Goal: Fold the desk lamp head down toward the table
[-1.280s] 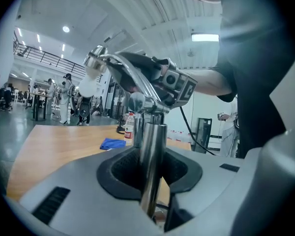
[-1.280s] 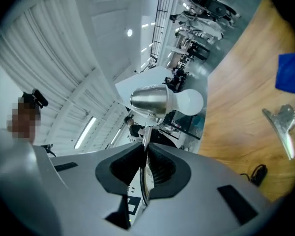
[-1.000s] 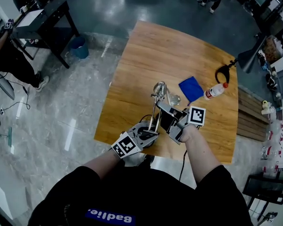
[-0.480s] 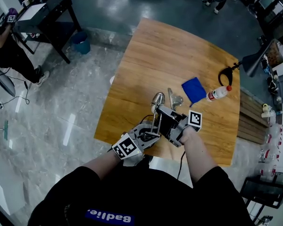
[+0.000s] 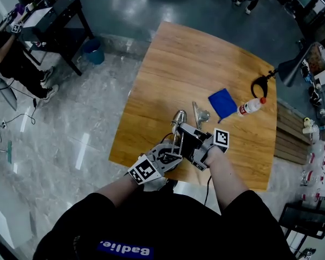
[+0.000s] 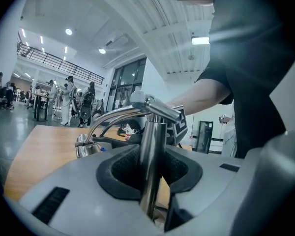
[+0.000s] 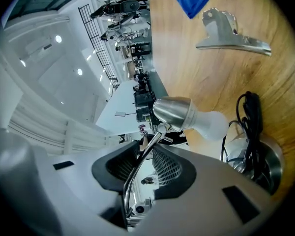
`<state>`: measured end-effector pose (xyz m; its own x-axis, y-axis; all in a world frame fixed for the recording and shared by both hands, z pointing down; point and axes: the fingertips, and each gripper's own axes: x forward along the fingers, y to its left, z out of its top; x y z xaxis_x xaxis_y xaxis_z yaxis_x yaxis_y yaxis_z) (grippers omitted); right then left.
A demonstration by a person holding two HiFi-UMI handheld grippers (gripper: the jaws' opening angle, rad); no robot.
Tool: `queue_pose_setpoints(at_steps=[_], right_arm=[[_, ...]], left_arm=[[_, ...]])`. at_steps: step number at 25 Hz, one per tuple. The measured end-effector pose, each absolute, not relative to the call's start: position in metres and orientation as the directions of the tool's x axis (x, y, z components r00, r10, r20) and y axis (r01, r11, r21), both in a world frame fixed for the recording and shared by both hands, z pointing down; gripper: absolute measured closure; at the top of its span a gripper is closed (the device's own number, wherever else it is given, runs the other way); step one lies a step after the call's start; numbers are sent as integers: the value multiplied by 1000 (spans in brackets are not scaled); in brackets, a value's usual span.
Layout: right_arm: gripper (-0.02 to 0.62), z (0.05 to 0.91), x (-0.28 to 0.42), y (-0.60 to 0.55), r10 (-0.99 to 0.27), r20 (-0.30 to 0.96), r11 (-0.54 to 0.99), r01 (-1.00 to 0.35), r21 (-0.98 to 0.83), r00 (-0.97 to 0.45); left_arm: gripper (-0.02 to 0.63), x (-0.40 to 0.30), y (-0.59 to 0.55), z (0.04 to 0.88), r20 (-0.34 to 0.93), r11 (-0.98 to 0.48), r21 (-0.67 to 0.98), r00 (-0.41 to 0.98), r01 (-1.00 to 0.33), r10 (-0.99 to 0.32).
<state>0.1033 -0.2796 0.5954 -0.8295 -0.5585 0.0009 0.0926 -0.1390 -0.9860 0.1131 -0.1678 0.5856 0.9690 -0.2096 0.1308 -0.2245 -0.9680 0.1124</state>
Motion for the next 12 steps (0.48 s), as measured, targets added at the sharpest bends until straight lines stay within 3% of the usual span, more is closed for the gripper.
queue_pose_setpoints(at_steps=[7,9,12], right_arm=[[480,583,97,-277,-523,-23,-36,49,-998,-852],[392,576,97,-276,-510,-38,-2,45,-999,-859],[354,575,107,-274,-519,-41,13,40,-999,-854]], left_arm=[[481,110,-167,590,157,-966,148,970,-211,-188],[400,105,-167,594,158,-960,168,968,-222,-197],[367,98,-167,599,177,-954,165,959,-251,-222]])
